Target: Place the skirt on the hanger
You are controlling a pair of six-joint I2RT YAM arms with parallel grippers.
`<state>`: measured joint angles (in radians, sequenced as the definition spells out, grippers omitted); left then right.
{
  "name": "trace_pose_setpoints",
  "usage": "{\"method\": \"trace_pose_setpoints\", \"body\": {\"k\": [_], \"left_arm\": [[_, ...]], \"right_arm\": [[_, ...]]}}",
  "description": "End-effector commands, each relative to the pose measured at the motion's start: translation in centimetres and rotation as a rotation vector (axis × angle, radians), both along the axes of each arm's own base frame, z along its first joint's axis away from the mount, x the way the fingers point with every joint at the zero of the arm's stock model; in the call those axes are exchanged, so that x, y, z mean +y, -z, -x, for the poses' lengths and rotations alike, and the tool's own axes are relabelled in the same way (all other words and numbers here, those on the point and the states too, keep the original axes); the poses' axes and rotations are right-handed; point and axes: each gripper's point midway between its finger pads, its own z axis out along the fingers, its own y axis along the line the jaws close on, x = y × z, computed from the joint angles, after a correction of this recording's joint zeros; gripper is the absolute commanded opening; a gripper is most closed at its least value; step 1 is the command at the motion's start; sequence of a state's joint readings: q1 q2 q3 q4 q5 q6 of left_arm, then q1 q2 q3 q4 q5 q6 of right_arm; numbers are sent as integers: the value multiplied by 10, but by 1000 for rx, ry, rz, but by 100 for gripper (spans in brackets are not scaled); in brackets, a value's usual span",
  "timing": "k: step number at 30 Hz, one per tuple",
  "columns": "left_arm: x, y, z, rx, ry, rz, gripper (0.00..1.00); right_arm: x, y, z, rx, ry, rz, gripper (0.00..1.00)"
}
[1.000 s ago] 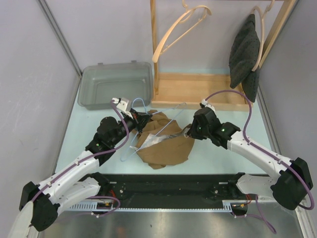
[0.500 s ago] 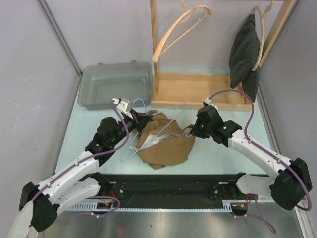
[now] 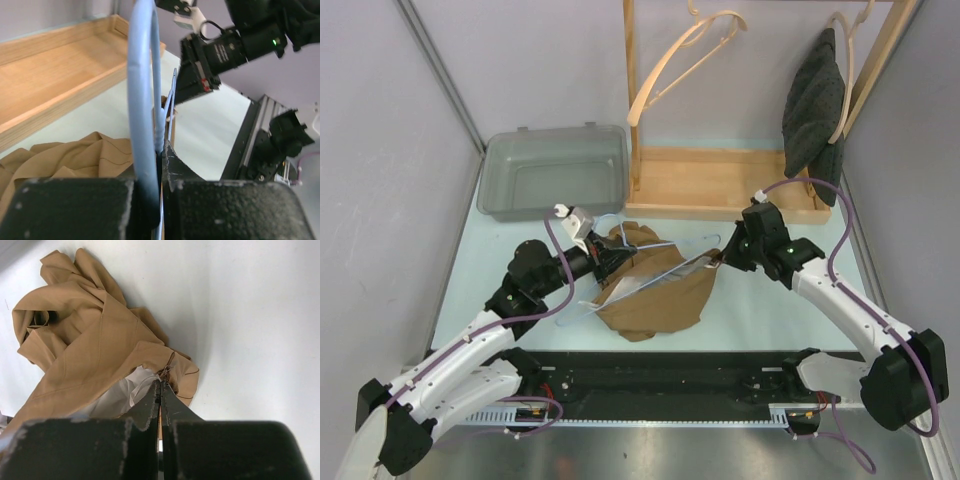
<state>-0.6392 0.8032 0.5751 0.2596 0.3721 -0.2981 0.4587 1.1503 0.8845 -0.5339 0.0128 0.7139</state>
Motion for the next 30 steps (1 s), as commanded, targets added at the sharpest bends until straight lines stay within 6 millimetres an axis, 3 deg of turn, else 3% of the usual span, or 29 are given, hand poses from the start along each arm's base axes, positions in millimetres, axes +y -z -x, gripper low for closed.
{"method": "trace_pose_setpoints", "body": {"k": [1, 13, 17, 22, 26, 27, 30], "left_arm": [[-7, -4, 19, -52, 119, -45, 0], [-3, 18, 18, -55, 128, -166, 0], [-3, 34, 16, -20, 142, -227, 0], [-4, 37, 16, -28, 147, -231, 0], [-3, 41, 5, -23, 109, -264, 0], [3, 48, -2, -4, 60, -292, 0], [13, 43, -16, -23, -43, -294, 0]], "right_arm": [[8, -9, -11, -35, -24, -42, 0], [1, 1, -23, -4, -1, -58, 0], [3, 4, -30, 8, 14, -92, 0], [8, 1, -41, 3, 38, -155, 0], [14, 0, -48, 10, 52, -213, 0], [15, 0, -49, 12, 51, -221, 0], [16, -2, -49, 18, 52, -242, 0]]}}
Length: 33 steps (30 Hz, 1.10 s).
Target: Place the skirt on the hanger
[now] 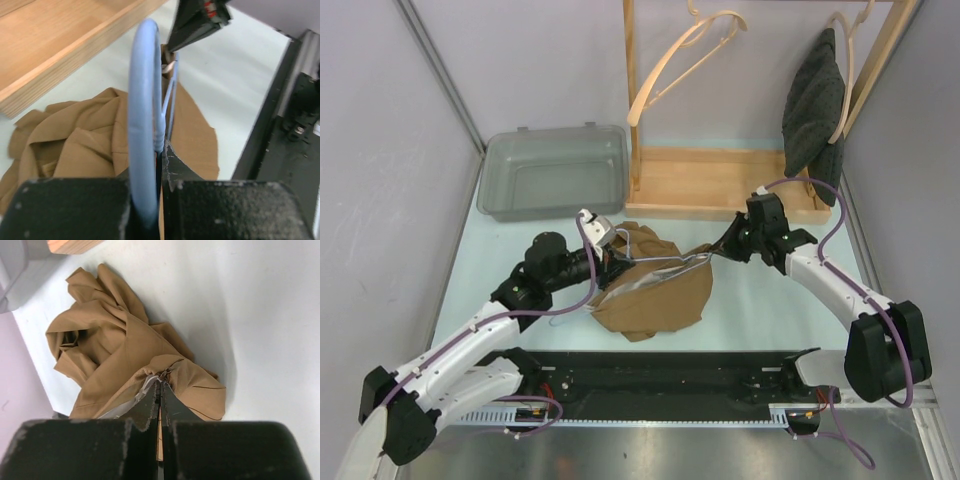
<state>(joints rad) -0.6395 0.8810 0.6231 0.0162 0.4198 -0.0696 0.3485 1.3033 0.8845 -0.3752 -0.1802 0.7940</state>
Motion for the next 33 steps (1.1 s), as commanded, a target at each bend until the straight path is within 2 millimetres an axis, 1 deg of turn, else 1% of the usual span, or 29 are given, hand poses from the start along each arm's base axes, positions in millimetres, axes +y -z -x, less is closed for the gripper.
{"method": "trace_pose_setpoints", "body": {"k": [1, 4, 6, 9, 12, 15, 17, 19, 20, 24, 27, 29, 32, 33], "left_arm": [[14, -22, -21, -95, -132, 3, 0], [20, -30, -24, -129, -180, 32, 0], [20, -30, -24, -134, -176, 30, 0], [16, -24, -21, -117, -144, 9, 0], [12, -22, -17, -103, -116, 20, 0], [10, -24, -11, -105, -89, 41, 0], [10, -24, -10, -104, -84, 40, 0], [10, -24, -10, -103, -83, 41, 0], [10, -24, -10, -103, -88, 42, 0], [10, -28, -12, -107, -96, 56, 0], [9, -30, -12, -107, -94, 63, 0], [9, -29, -13, -107, -96, 56, 0], [14, -27, -16, -110, -127, 39, 0], [16, -25, -17, -106, -141, 34, 0]], "right_arm": [[2, -17, -15, -51, 30, -64, 0], [0, -18, -14, -36, 36, -81, 0], [1, -21, -14, -35, 35, -99, 0], [6, -27, -15, -37, 27, -139, 0], [11, -31, -17, -36, 33, -179, 5], [10, -31, -20, -35, 57, -181, 5], [9, -30, -22, -32, 67, -185, 10], [12, -33, -24, -37, 67, -202, 12], [13, -32, -24, -31, 66, -205, 15], [16, -32, -23, -26, 55, -217, 18], [18, -29, -21, -19, 46, -210, 18], [22, -30, -18, -26, 23, -202, 18], [29, -35, -13, -57, -10, -187, 19], [34, -36, -9, -72, -36, -169, 19]]}}
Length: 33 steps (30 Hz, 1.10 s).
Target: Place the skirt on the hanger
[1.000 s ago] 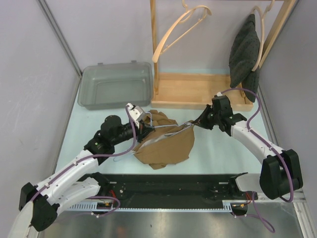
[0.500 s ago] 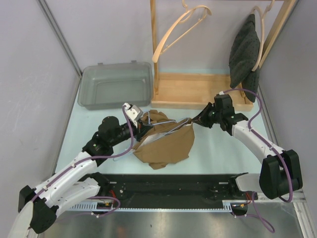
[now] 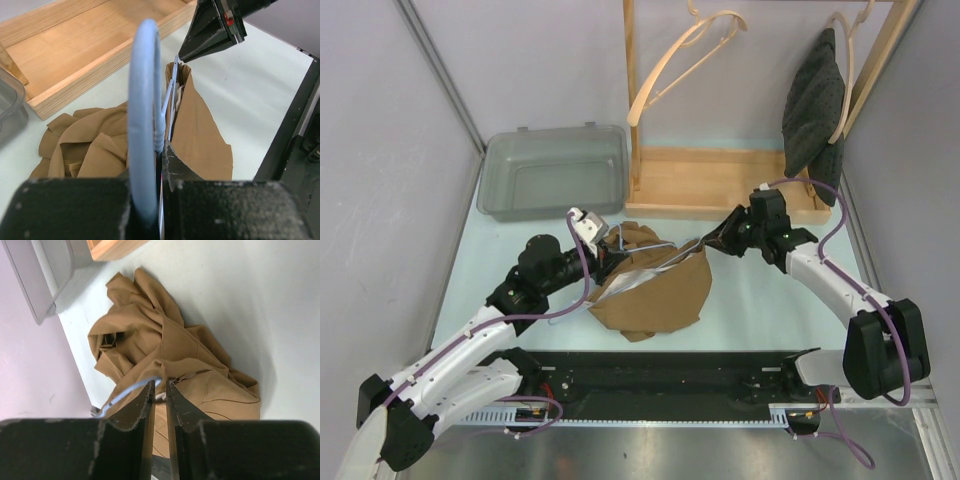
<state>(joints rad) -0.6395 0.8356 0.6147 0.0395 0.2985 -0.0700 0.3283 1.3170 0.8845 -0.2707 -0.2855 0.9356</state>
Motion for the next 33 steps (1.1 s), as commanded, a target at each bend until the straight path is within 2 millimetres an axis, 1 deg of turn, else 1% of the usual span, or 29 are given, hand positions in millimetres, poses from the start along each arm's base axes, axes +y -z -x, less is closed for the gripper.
{"method": "trace_pose_setpoints", "body": {"k": [1, 3, 4, 6, 7, 8, 10, 11, 12, 14, 15, 17, 18, 19, 20, 21, 22, 23, 25, 26, 28, 29, 33], "left_arm": [[7, -11, -7, -40, -60, 11, 0], [10, -9, -11, -31, -94, 9, 0], [11, -9, -13, -27, -106, 15, 0], [11, -11, -15, -25, -119, 32, 0], [10, -11, -15, -13, -121, 42, 0], [10, -11, -16, -9, -126, 47, 0], [8, -11, -16, -1, -125, 63, 0], [7, -12, -17, 2, -127, 70, 0], [7, -12, -17, 1, -128, 75, 0], [6, -12, -18, 6, -129, 78, 0], [6, -12, -18, 7, -130, 79, 0], [6, -12, -18, 11, -134, 79, 0], [7, -10, -20, 15, -142, 74, 0], [8, -10, -20, 13, -146, 75, 0], [8, -10, -20, 14, -148, 76, 0], [8, -11, -20, 13, -153, 77, 0], [9, -10, -21, 15, -158, 77, 0], [10, -12, -21, 13, -161, 81, 0], [10, -10, -22, 15, -169, 79, 0], [11, -9, -23, 16, -173, 80, 0], [11, -9, -23, 17, -177, 80, 0], [11, -8, -24, 15, -180, 81, 0], [11, -7, -25, 15, -186, 84, 0]], "right_arm": [[18, -16, 6, -95, -78, 26, 19], [23, -15, 10, -116, -97, 59, 17], [31, -14, 15, -121, -122, 68, 15], [33, -11, 16, -122, -125, 106, 12], [40, -10, 20, -126, -150, 124, 11], [41, -10, 13, -135, -136, 154, 11], [47, -8, 15, -137, -157, 194, 10], [47, -1, 9, -131, -141, 231, 11], [49, -6, 4, -142, -139, 249, 11], [49, -1, -4, -144, -127, 310, 14], [51, 2, -11, -133, -127, 338, 15], [52, 8, -15, -131, -130, 395, 15], [51, 22, -14, -88, -140, 433, 15], [51, 21, -17, -84, -139, 445, 15], [50, 27, -16, -64, -140, 465, 15], [48, 33, -12, -38, -148, 481, 15], [47, 33, -8, -29, -152, 487, 14], [41, 35, -3, -12, -148, 513, 14], [40, 30, 7, -13, -161, 535, 15], [35, 31, 13, 0, -169, 558, 17], [35, 29, 21, 2, -188, 574, 18], [31, 32, 26, 18, -197, 587, 19], [24, 38, 36, 48, -211, 608, 20]]}}
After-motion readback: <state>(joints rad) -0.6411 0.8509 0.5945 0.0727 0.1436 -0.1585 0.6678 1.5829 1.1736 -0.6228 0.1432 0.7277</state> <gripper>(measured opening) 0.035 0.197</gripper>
